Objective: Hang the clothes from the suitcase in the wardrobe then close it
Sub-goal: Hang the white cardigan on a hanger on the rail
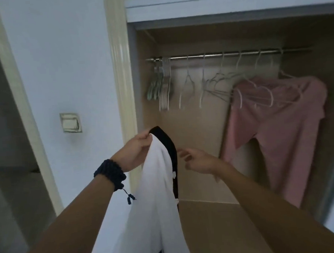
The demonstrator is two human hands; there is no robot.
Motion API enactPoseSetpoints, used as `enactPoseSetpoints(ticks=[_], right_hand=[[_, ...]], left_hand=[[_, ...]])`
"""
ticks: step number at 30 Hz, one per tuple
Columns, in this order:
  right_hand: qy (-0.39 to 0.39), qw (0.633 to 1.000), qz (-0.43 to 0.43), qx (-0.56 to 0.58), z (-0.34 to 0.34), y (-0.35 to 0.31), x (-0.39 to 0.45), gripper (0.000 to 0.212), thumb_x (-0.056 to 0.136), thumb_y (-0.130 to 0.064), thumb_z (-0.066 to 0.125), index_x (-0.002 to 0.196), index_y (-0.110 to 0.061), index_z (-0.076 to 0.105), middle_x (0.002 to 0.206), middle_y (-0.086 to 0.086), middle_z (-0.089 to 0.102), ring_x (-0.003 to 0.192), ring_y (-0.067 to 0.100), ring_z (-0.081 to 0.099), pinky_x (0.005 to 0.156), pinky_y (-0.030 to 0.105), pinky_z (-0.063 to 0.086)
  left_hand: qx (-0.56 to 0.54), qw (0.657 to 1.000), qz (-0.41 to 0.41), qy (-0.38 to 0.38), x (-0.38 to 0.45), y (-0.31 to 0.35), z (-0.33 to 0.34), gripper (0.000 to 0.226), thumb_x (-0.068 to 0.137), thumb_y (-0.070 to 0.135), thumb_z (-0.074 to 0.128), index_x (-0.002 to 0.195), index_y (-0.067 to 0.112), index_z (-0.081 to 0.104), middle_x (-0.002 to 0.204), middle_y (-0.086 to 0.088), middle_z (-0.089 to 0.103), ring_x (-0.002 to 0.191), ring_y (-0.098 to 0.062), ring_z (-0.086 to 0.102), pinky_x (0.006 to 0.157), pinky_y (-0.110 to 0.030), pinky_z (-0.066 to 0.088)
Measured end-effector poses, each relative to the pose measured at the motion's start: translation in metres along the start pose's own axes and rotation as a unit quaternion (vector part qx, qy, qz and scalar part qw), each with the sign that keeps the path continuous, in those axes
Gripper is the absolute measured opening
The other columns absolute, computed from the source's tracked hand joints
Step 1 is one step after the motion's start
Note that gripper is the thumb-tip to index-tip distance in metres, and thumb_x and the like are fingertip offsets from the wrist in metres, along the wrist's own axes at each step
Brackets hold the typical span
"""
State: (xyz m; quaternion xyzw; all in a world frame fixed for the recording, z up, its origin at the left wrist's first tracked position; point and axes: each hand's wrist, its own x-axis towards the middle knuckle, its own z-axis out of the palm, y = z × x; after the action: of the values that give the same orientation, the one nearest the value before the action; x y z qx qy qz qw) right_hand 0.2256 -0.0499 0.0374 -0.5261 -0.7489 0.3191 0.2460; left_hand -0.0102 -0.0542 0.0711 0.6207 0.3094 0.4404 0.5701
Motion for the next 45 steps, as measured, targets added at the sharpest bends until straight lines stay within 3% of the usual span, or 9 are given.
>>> enactPoseSetpoints(ticks=[5, 11, 18, 21, 23, 26, 30, 38, 45], right_hand=[[-0.087, 0.995, -0.012, -0.055, -0.063, 0.028, -0.010, 0.066, 0.069, -0.024, 0.068, 0.133, -0.033, 0.054, 0.131, -0.009, 0.059, 0.121, 0.010, 0.053, 0.106, 0.035, 0.043], [-0.110, 0.994, -0.012, 0.019, -0.124, 0.062, -0.020, 0.035, 0.073, -0.022, 0.062, 0.106, -0.020, 0.072, 0.114, 0.002, 0.071, 0.109, 0.020, 0.065, 0.101, 0.040, 0.048], [0.115, 0.993, -0.008, 0.005, -0.205, 0.086, -0.036, 0.013, 0.092, -0.035, 0.062, 0.086, -0.029, 0.072, 0.085, -0.013, 0.069, 0.082, 0.005, 0.064, 0.074, 0.022, 0.049], [0.109, 0.993, 0.022, -0.041, -0.224, 0.085, -0.040, 0.010, 0.086, -0.031, 0.068, 0.089, -0.025, 0.075, 0.093, -0.008, 0.070, 0.088, 0.009, 0.065, 0.072, 0.020, 0.049], [0.091, 0.993, 0.050, -0.056, -0.232, 0.085, -0.047, 0.009, 0.083, -0.024, 0.067, 0.082, -0.018, 0.074, 0.084, -0.004, 0.070, 0.077, 0.011, 0.064, 0.064, 0.021, 0.049], [0.083, 0.989, 0.111, -0.050, -0.243, 0.092, -0.053, 0.013, 0.077, -0.018, 0.065, 0.065, -0.015, 0.063, 0.066, -0.003, 0.061, 0.056, 0.010, 0.055, 0.049, 0.020, 0.041], [0.142, 0.972, 0.185, -0.017, -0.255, 0.105, -0.046, 0.021, 0.086, -0.011, 0.056, 0.066, -0.013, 0.050, 0.073, 0.002, 0.049, 0.059, 0.010, 0.044, 0.044, 0.015, 0.037], [0.254, 0.943, 0.212, -0.033, -0.275, 0.130, -0.058, 0.024, 0.089, -0.016, 0.049, 0.104, -0.008, 0.066, 0.111, 0.011, 0.066, 0.098, 0.026, 0.061, 0.089, 0.034, 0.050], [0.293, 0.931, 0.219, -0.001, -0.292, 0.144, -0.092, 0.031, 0.090, -0.010, 0.045, 0.113, -0.010, 0.066, 0.109, 0.009, 0.065, 0.099, 0.024, 0.062, 0.083, 0.032, 0.050]], left_hand=[[-0.048, 0.997, 0.045, 0.041, 0.047, 0.035, 0.066, 0.030, 0.101, 0.007, 0.041, 0.118, 0.019, 0.062, 0.104, -0.006, 0.072, 0.093, -0.020, 0.070, 0.078, -0.032, 0.059], [-0.071, 0.992, 0.068, 0.082, 0.094, 0.047, 0.097, 0.025, 0.100, 0.010, 0.047, 0.122, 0.015, 0.060, 0.103, -0.010, 0.067, 0.092, -0.025, 0.066, 0.086, -0.041, 0.057], [-0.101, 0.987, -0.007, 0.122, 0.127, 0.050, 0.122, 0.020, 0.088, 0.029, 0.058, 0.078, 0.013, 0.064, 0.072, -0.009, 0.051, 0.059, -0.022, 0.052, 0.064, -0.031, 0.045], [0.142, 0.987, -0.030, 0.076, 0.142, 0.045, 0.132, 0.054, 0.070, 0.057, 0.073, 0.090, 0.007, 0.068, 0.092, -0.012, 0.069, 0.085, -0.027, 0.068, 0.080, -0.036, 0.051], [0.368, 0.929, -0.021, 0.034, 0.156, 0.040, 0.141, 0.051, 0.072, 0.053, 0.077, 0.098, 0.011, 0.065, 0.103, -0.009, 0.067, 0.095, -0.025, 0.065, 0.077, -0.031, 0.049], [0.433, 0.901, -0.023, -0.015, 0.170, 0.038, 0.155, 0.040, 0.081, 0.048, 0.072, 0.106, 0.017, 0.064, 0.105, 0.000, 0.065, 0.096, -0.018, 0.060, 0.071, -0.022, 0.042], [0.444, 0.894, -0.023, -0.048, 0.189, 0.033, 0.178, 0.059, 0.069, 0.080, 0.058, 0.091, 0.030, 0.078, 0.090, 0.011, 0.073, 0.084, -0.009, 0.068, 0.071, -0.022, 0.049], [0.488, 0.871, -0.027, -0.045, 0.249, 0.000, 0.213, 0.089, 0.051, 0.095, 0.053, 0.102, 0.024, 0.071, 0.098, 0.005, 0.067, 0.088, -0.014, 0.064, 0.079, -0.027, 0.054], [0.494, 0.868, 0.000, -0.047, 0.286, -0.032, 0.250, 0.036, 0.072, 0.047, 0.062, 0.052, 0.022, 0.044, 0.058, 0.007, 0.053, 0.058, -0.013, 0.054, 0.057, -0.024, 0.034]])
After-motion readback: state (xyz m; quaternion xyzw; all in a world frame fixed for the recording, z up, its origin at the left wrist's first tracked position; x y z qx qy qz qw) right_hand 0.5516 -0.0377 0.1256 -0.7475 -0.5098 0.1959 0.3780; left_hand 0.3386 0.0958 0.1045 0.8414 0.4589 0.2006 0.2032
